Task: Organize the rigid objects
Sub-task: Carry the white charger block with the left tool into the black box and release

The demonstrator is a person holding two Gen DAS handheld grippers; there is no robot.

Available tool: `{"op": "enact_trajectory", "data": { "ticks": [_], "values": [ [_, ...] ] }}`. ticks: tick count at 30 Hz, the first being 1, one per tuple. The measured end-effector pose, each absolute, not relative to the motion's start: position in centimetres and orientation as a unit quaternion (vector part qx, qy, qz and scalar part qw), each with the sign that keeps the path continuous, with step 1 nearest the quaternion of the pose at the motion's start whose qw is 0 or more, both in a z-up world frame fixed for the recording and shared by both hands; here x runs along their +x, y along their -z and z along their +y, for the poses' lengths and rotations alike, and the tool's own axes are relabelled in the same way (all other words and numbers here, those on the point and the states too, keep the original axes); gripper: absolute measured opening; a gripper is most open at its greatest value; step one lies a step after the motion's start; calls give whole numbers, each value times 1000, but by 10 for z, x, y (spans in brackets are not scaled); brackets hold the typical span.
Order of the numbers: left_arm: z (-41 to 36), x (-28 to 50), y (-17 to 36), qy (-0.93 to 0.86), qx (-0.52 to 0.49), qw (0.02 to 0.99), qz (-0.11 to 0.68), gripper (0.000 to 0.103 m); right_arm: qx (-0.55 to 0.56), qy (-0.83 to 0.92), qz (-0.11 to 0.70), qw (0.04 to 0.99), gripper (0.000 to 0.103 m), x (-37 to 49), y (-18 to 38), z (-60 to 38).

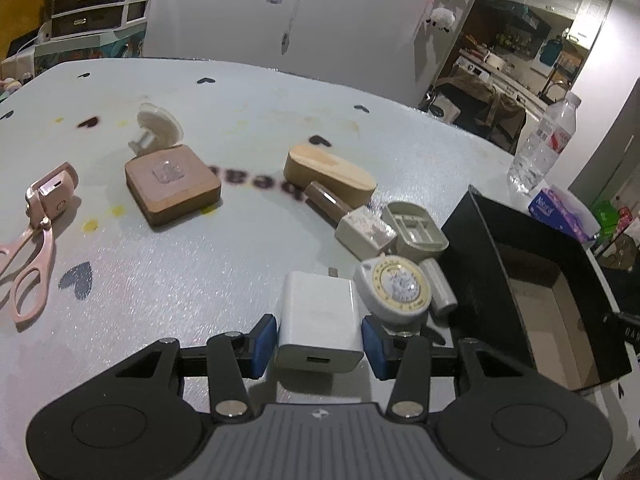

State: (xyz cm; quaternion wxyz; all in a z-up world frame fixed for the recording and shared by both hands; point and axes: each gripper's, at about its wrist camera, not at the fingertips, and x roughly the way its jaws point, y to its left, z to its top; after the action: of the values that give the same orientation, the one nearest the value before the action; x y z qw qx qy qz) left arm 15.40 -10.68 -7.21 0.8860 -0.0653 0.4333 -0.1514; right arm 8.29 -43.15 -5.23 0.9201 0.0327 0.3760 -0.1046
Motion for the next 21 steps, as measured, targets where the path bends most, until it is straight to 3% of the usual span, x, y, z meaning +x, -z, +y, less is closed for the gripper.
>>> {"op": "enact_trajectory", "data": {
  "ticks": [13,21],
  "values": [
    [-117,166,70,136,-34,884,445,48,47,114,380,917,4,81,52,-434],
    [-140,150,5,188,-70,900,388,48,64,120,382,914,4,81,50,-435]
  ]
}}
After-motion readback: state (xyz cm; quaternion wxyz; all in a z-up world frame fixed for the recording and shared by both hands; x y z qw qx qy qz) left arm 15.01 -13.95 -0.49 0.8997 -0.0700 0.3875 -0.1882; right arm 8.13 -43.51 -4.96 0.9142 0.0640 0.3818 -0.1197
